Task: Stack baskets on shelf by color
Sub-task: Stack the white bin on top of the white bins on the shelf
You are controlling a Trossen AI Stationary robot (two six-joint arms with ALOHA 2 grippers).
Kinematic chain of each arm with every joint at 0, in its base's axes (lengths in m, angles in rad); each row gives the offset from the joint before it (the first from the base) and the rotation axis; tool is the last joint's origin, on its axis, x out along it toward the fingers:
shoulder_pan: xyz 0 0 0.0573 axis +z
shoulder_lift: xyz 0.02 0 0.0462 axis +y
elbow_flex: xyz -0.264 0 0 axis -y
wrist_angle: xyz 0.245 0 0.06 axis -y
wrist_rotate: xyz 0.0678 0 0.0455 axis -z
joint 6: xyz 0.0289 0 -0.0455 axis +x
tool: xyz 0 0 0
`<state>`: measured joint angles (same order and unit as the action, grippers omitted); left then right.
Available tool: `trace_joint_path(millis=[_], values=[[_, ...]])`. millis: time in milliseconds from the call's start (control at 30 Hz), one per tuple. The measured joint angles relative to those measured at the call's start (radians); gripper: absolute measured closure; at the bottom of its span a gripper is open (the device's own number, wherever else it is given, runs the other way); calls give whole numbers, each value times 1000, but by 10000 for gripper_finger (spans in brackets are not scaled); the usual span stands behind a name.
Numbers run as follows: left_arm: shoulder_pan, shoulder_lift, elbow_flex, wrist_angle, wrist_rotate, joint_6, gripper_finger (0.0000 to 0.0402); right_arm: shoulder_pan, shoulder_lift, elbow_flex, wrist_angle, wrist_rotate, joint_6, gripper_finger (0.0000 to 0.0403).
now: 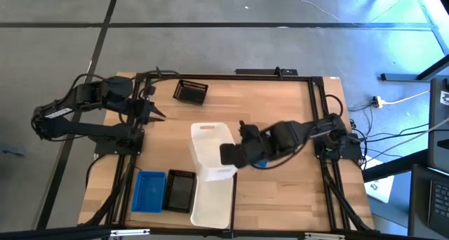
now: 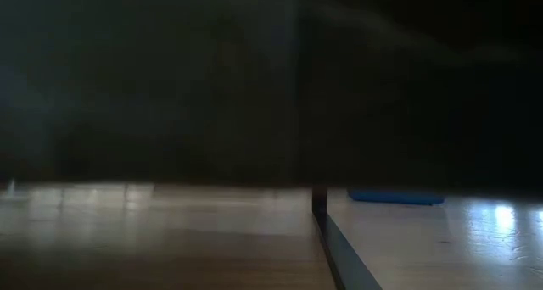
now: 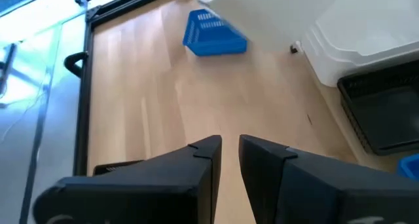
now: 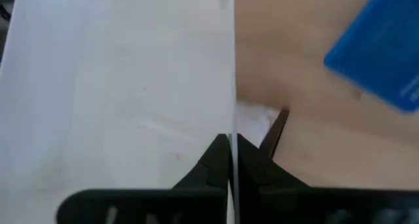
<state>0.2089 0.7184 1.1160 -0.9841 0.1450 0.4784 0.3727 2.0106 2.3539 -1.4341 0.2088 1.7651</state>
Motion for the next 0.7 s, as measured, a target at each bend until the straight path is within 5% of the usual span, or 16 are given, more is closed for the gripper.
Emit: trace_joint_path(millis=[433,700], values=[[0,1,0,-3,3,4,354,124,0,0,138,-28,255,403],[0,1,0,-3,2,3,354,177,1,0,119,-166,405,403]])
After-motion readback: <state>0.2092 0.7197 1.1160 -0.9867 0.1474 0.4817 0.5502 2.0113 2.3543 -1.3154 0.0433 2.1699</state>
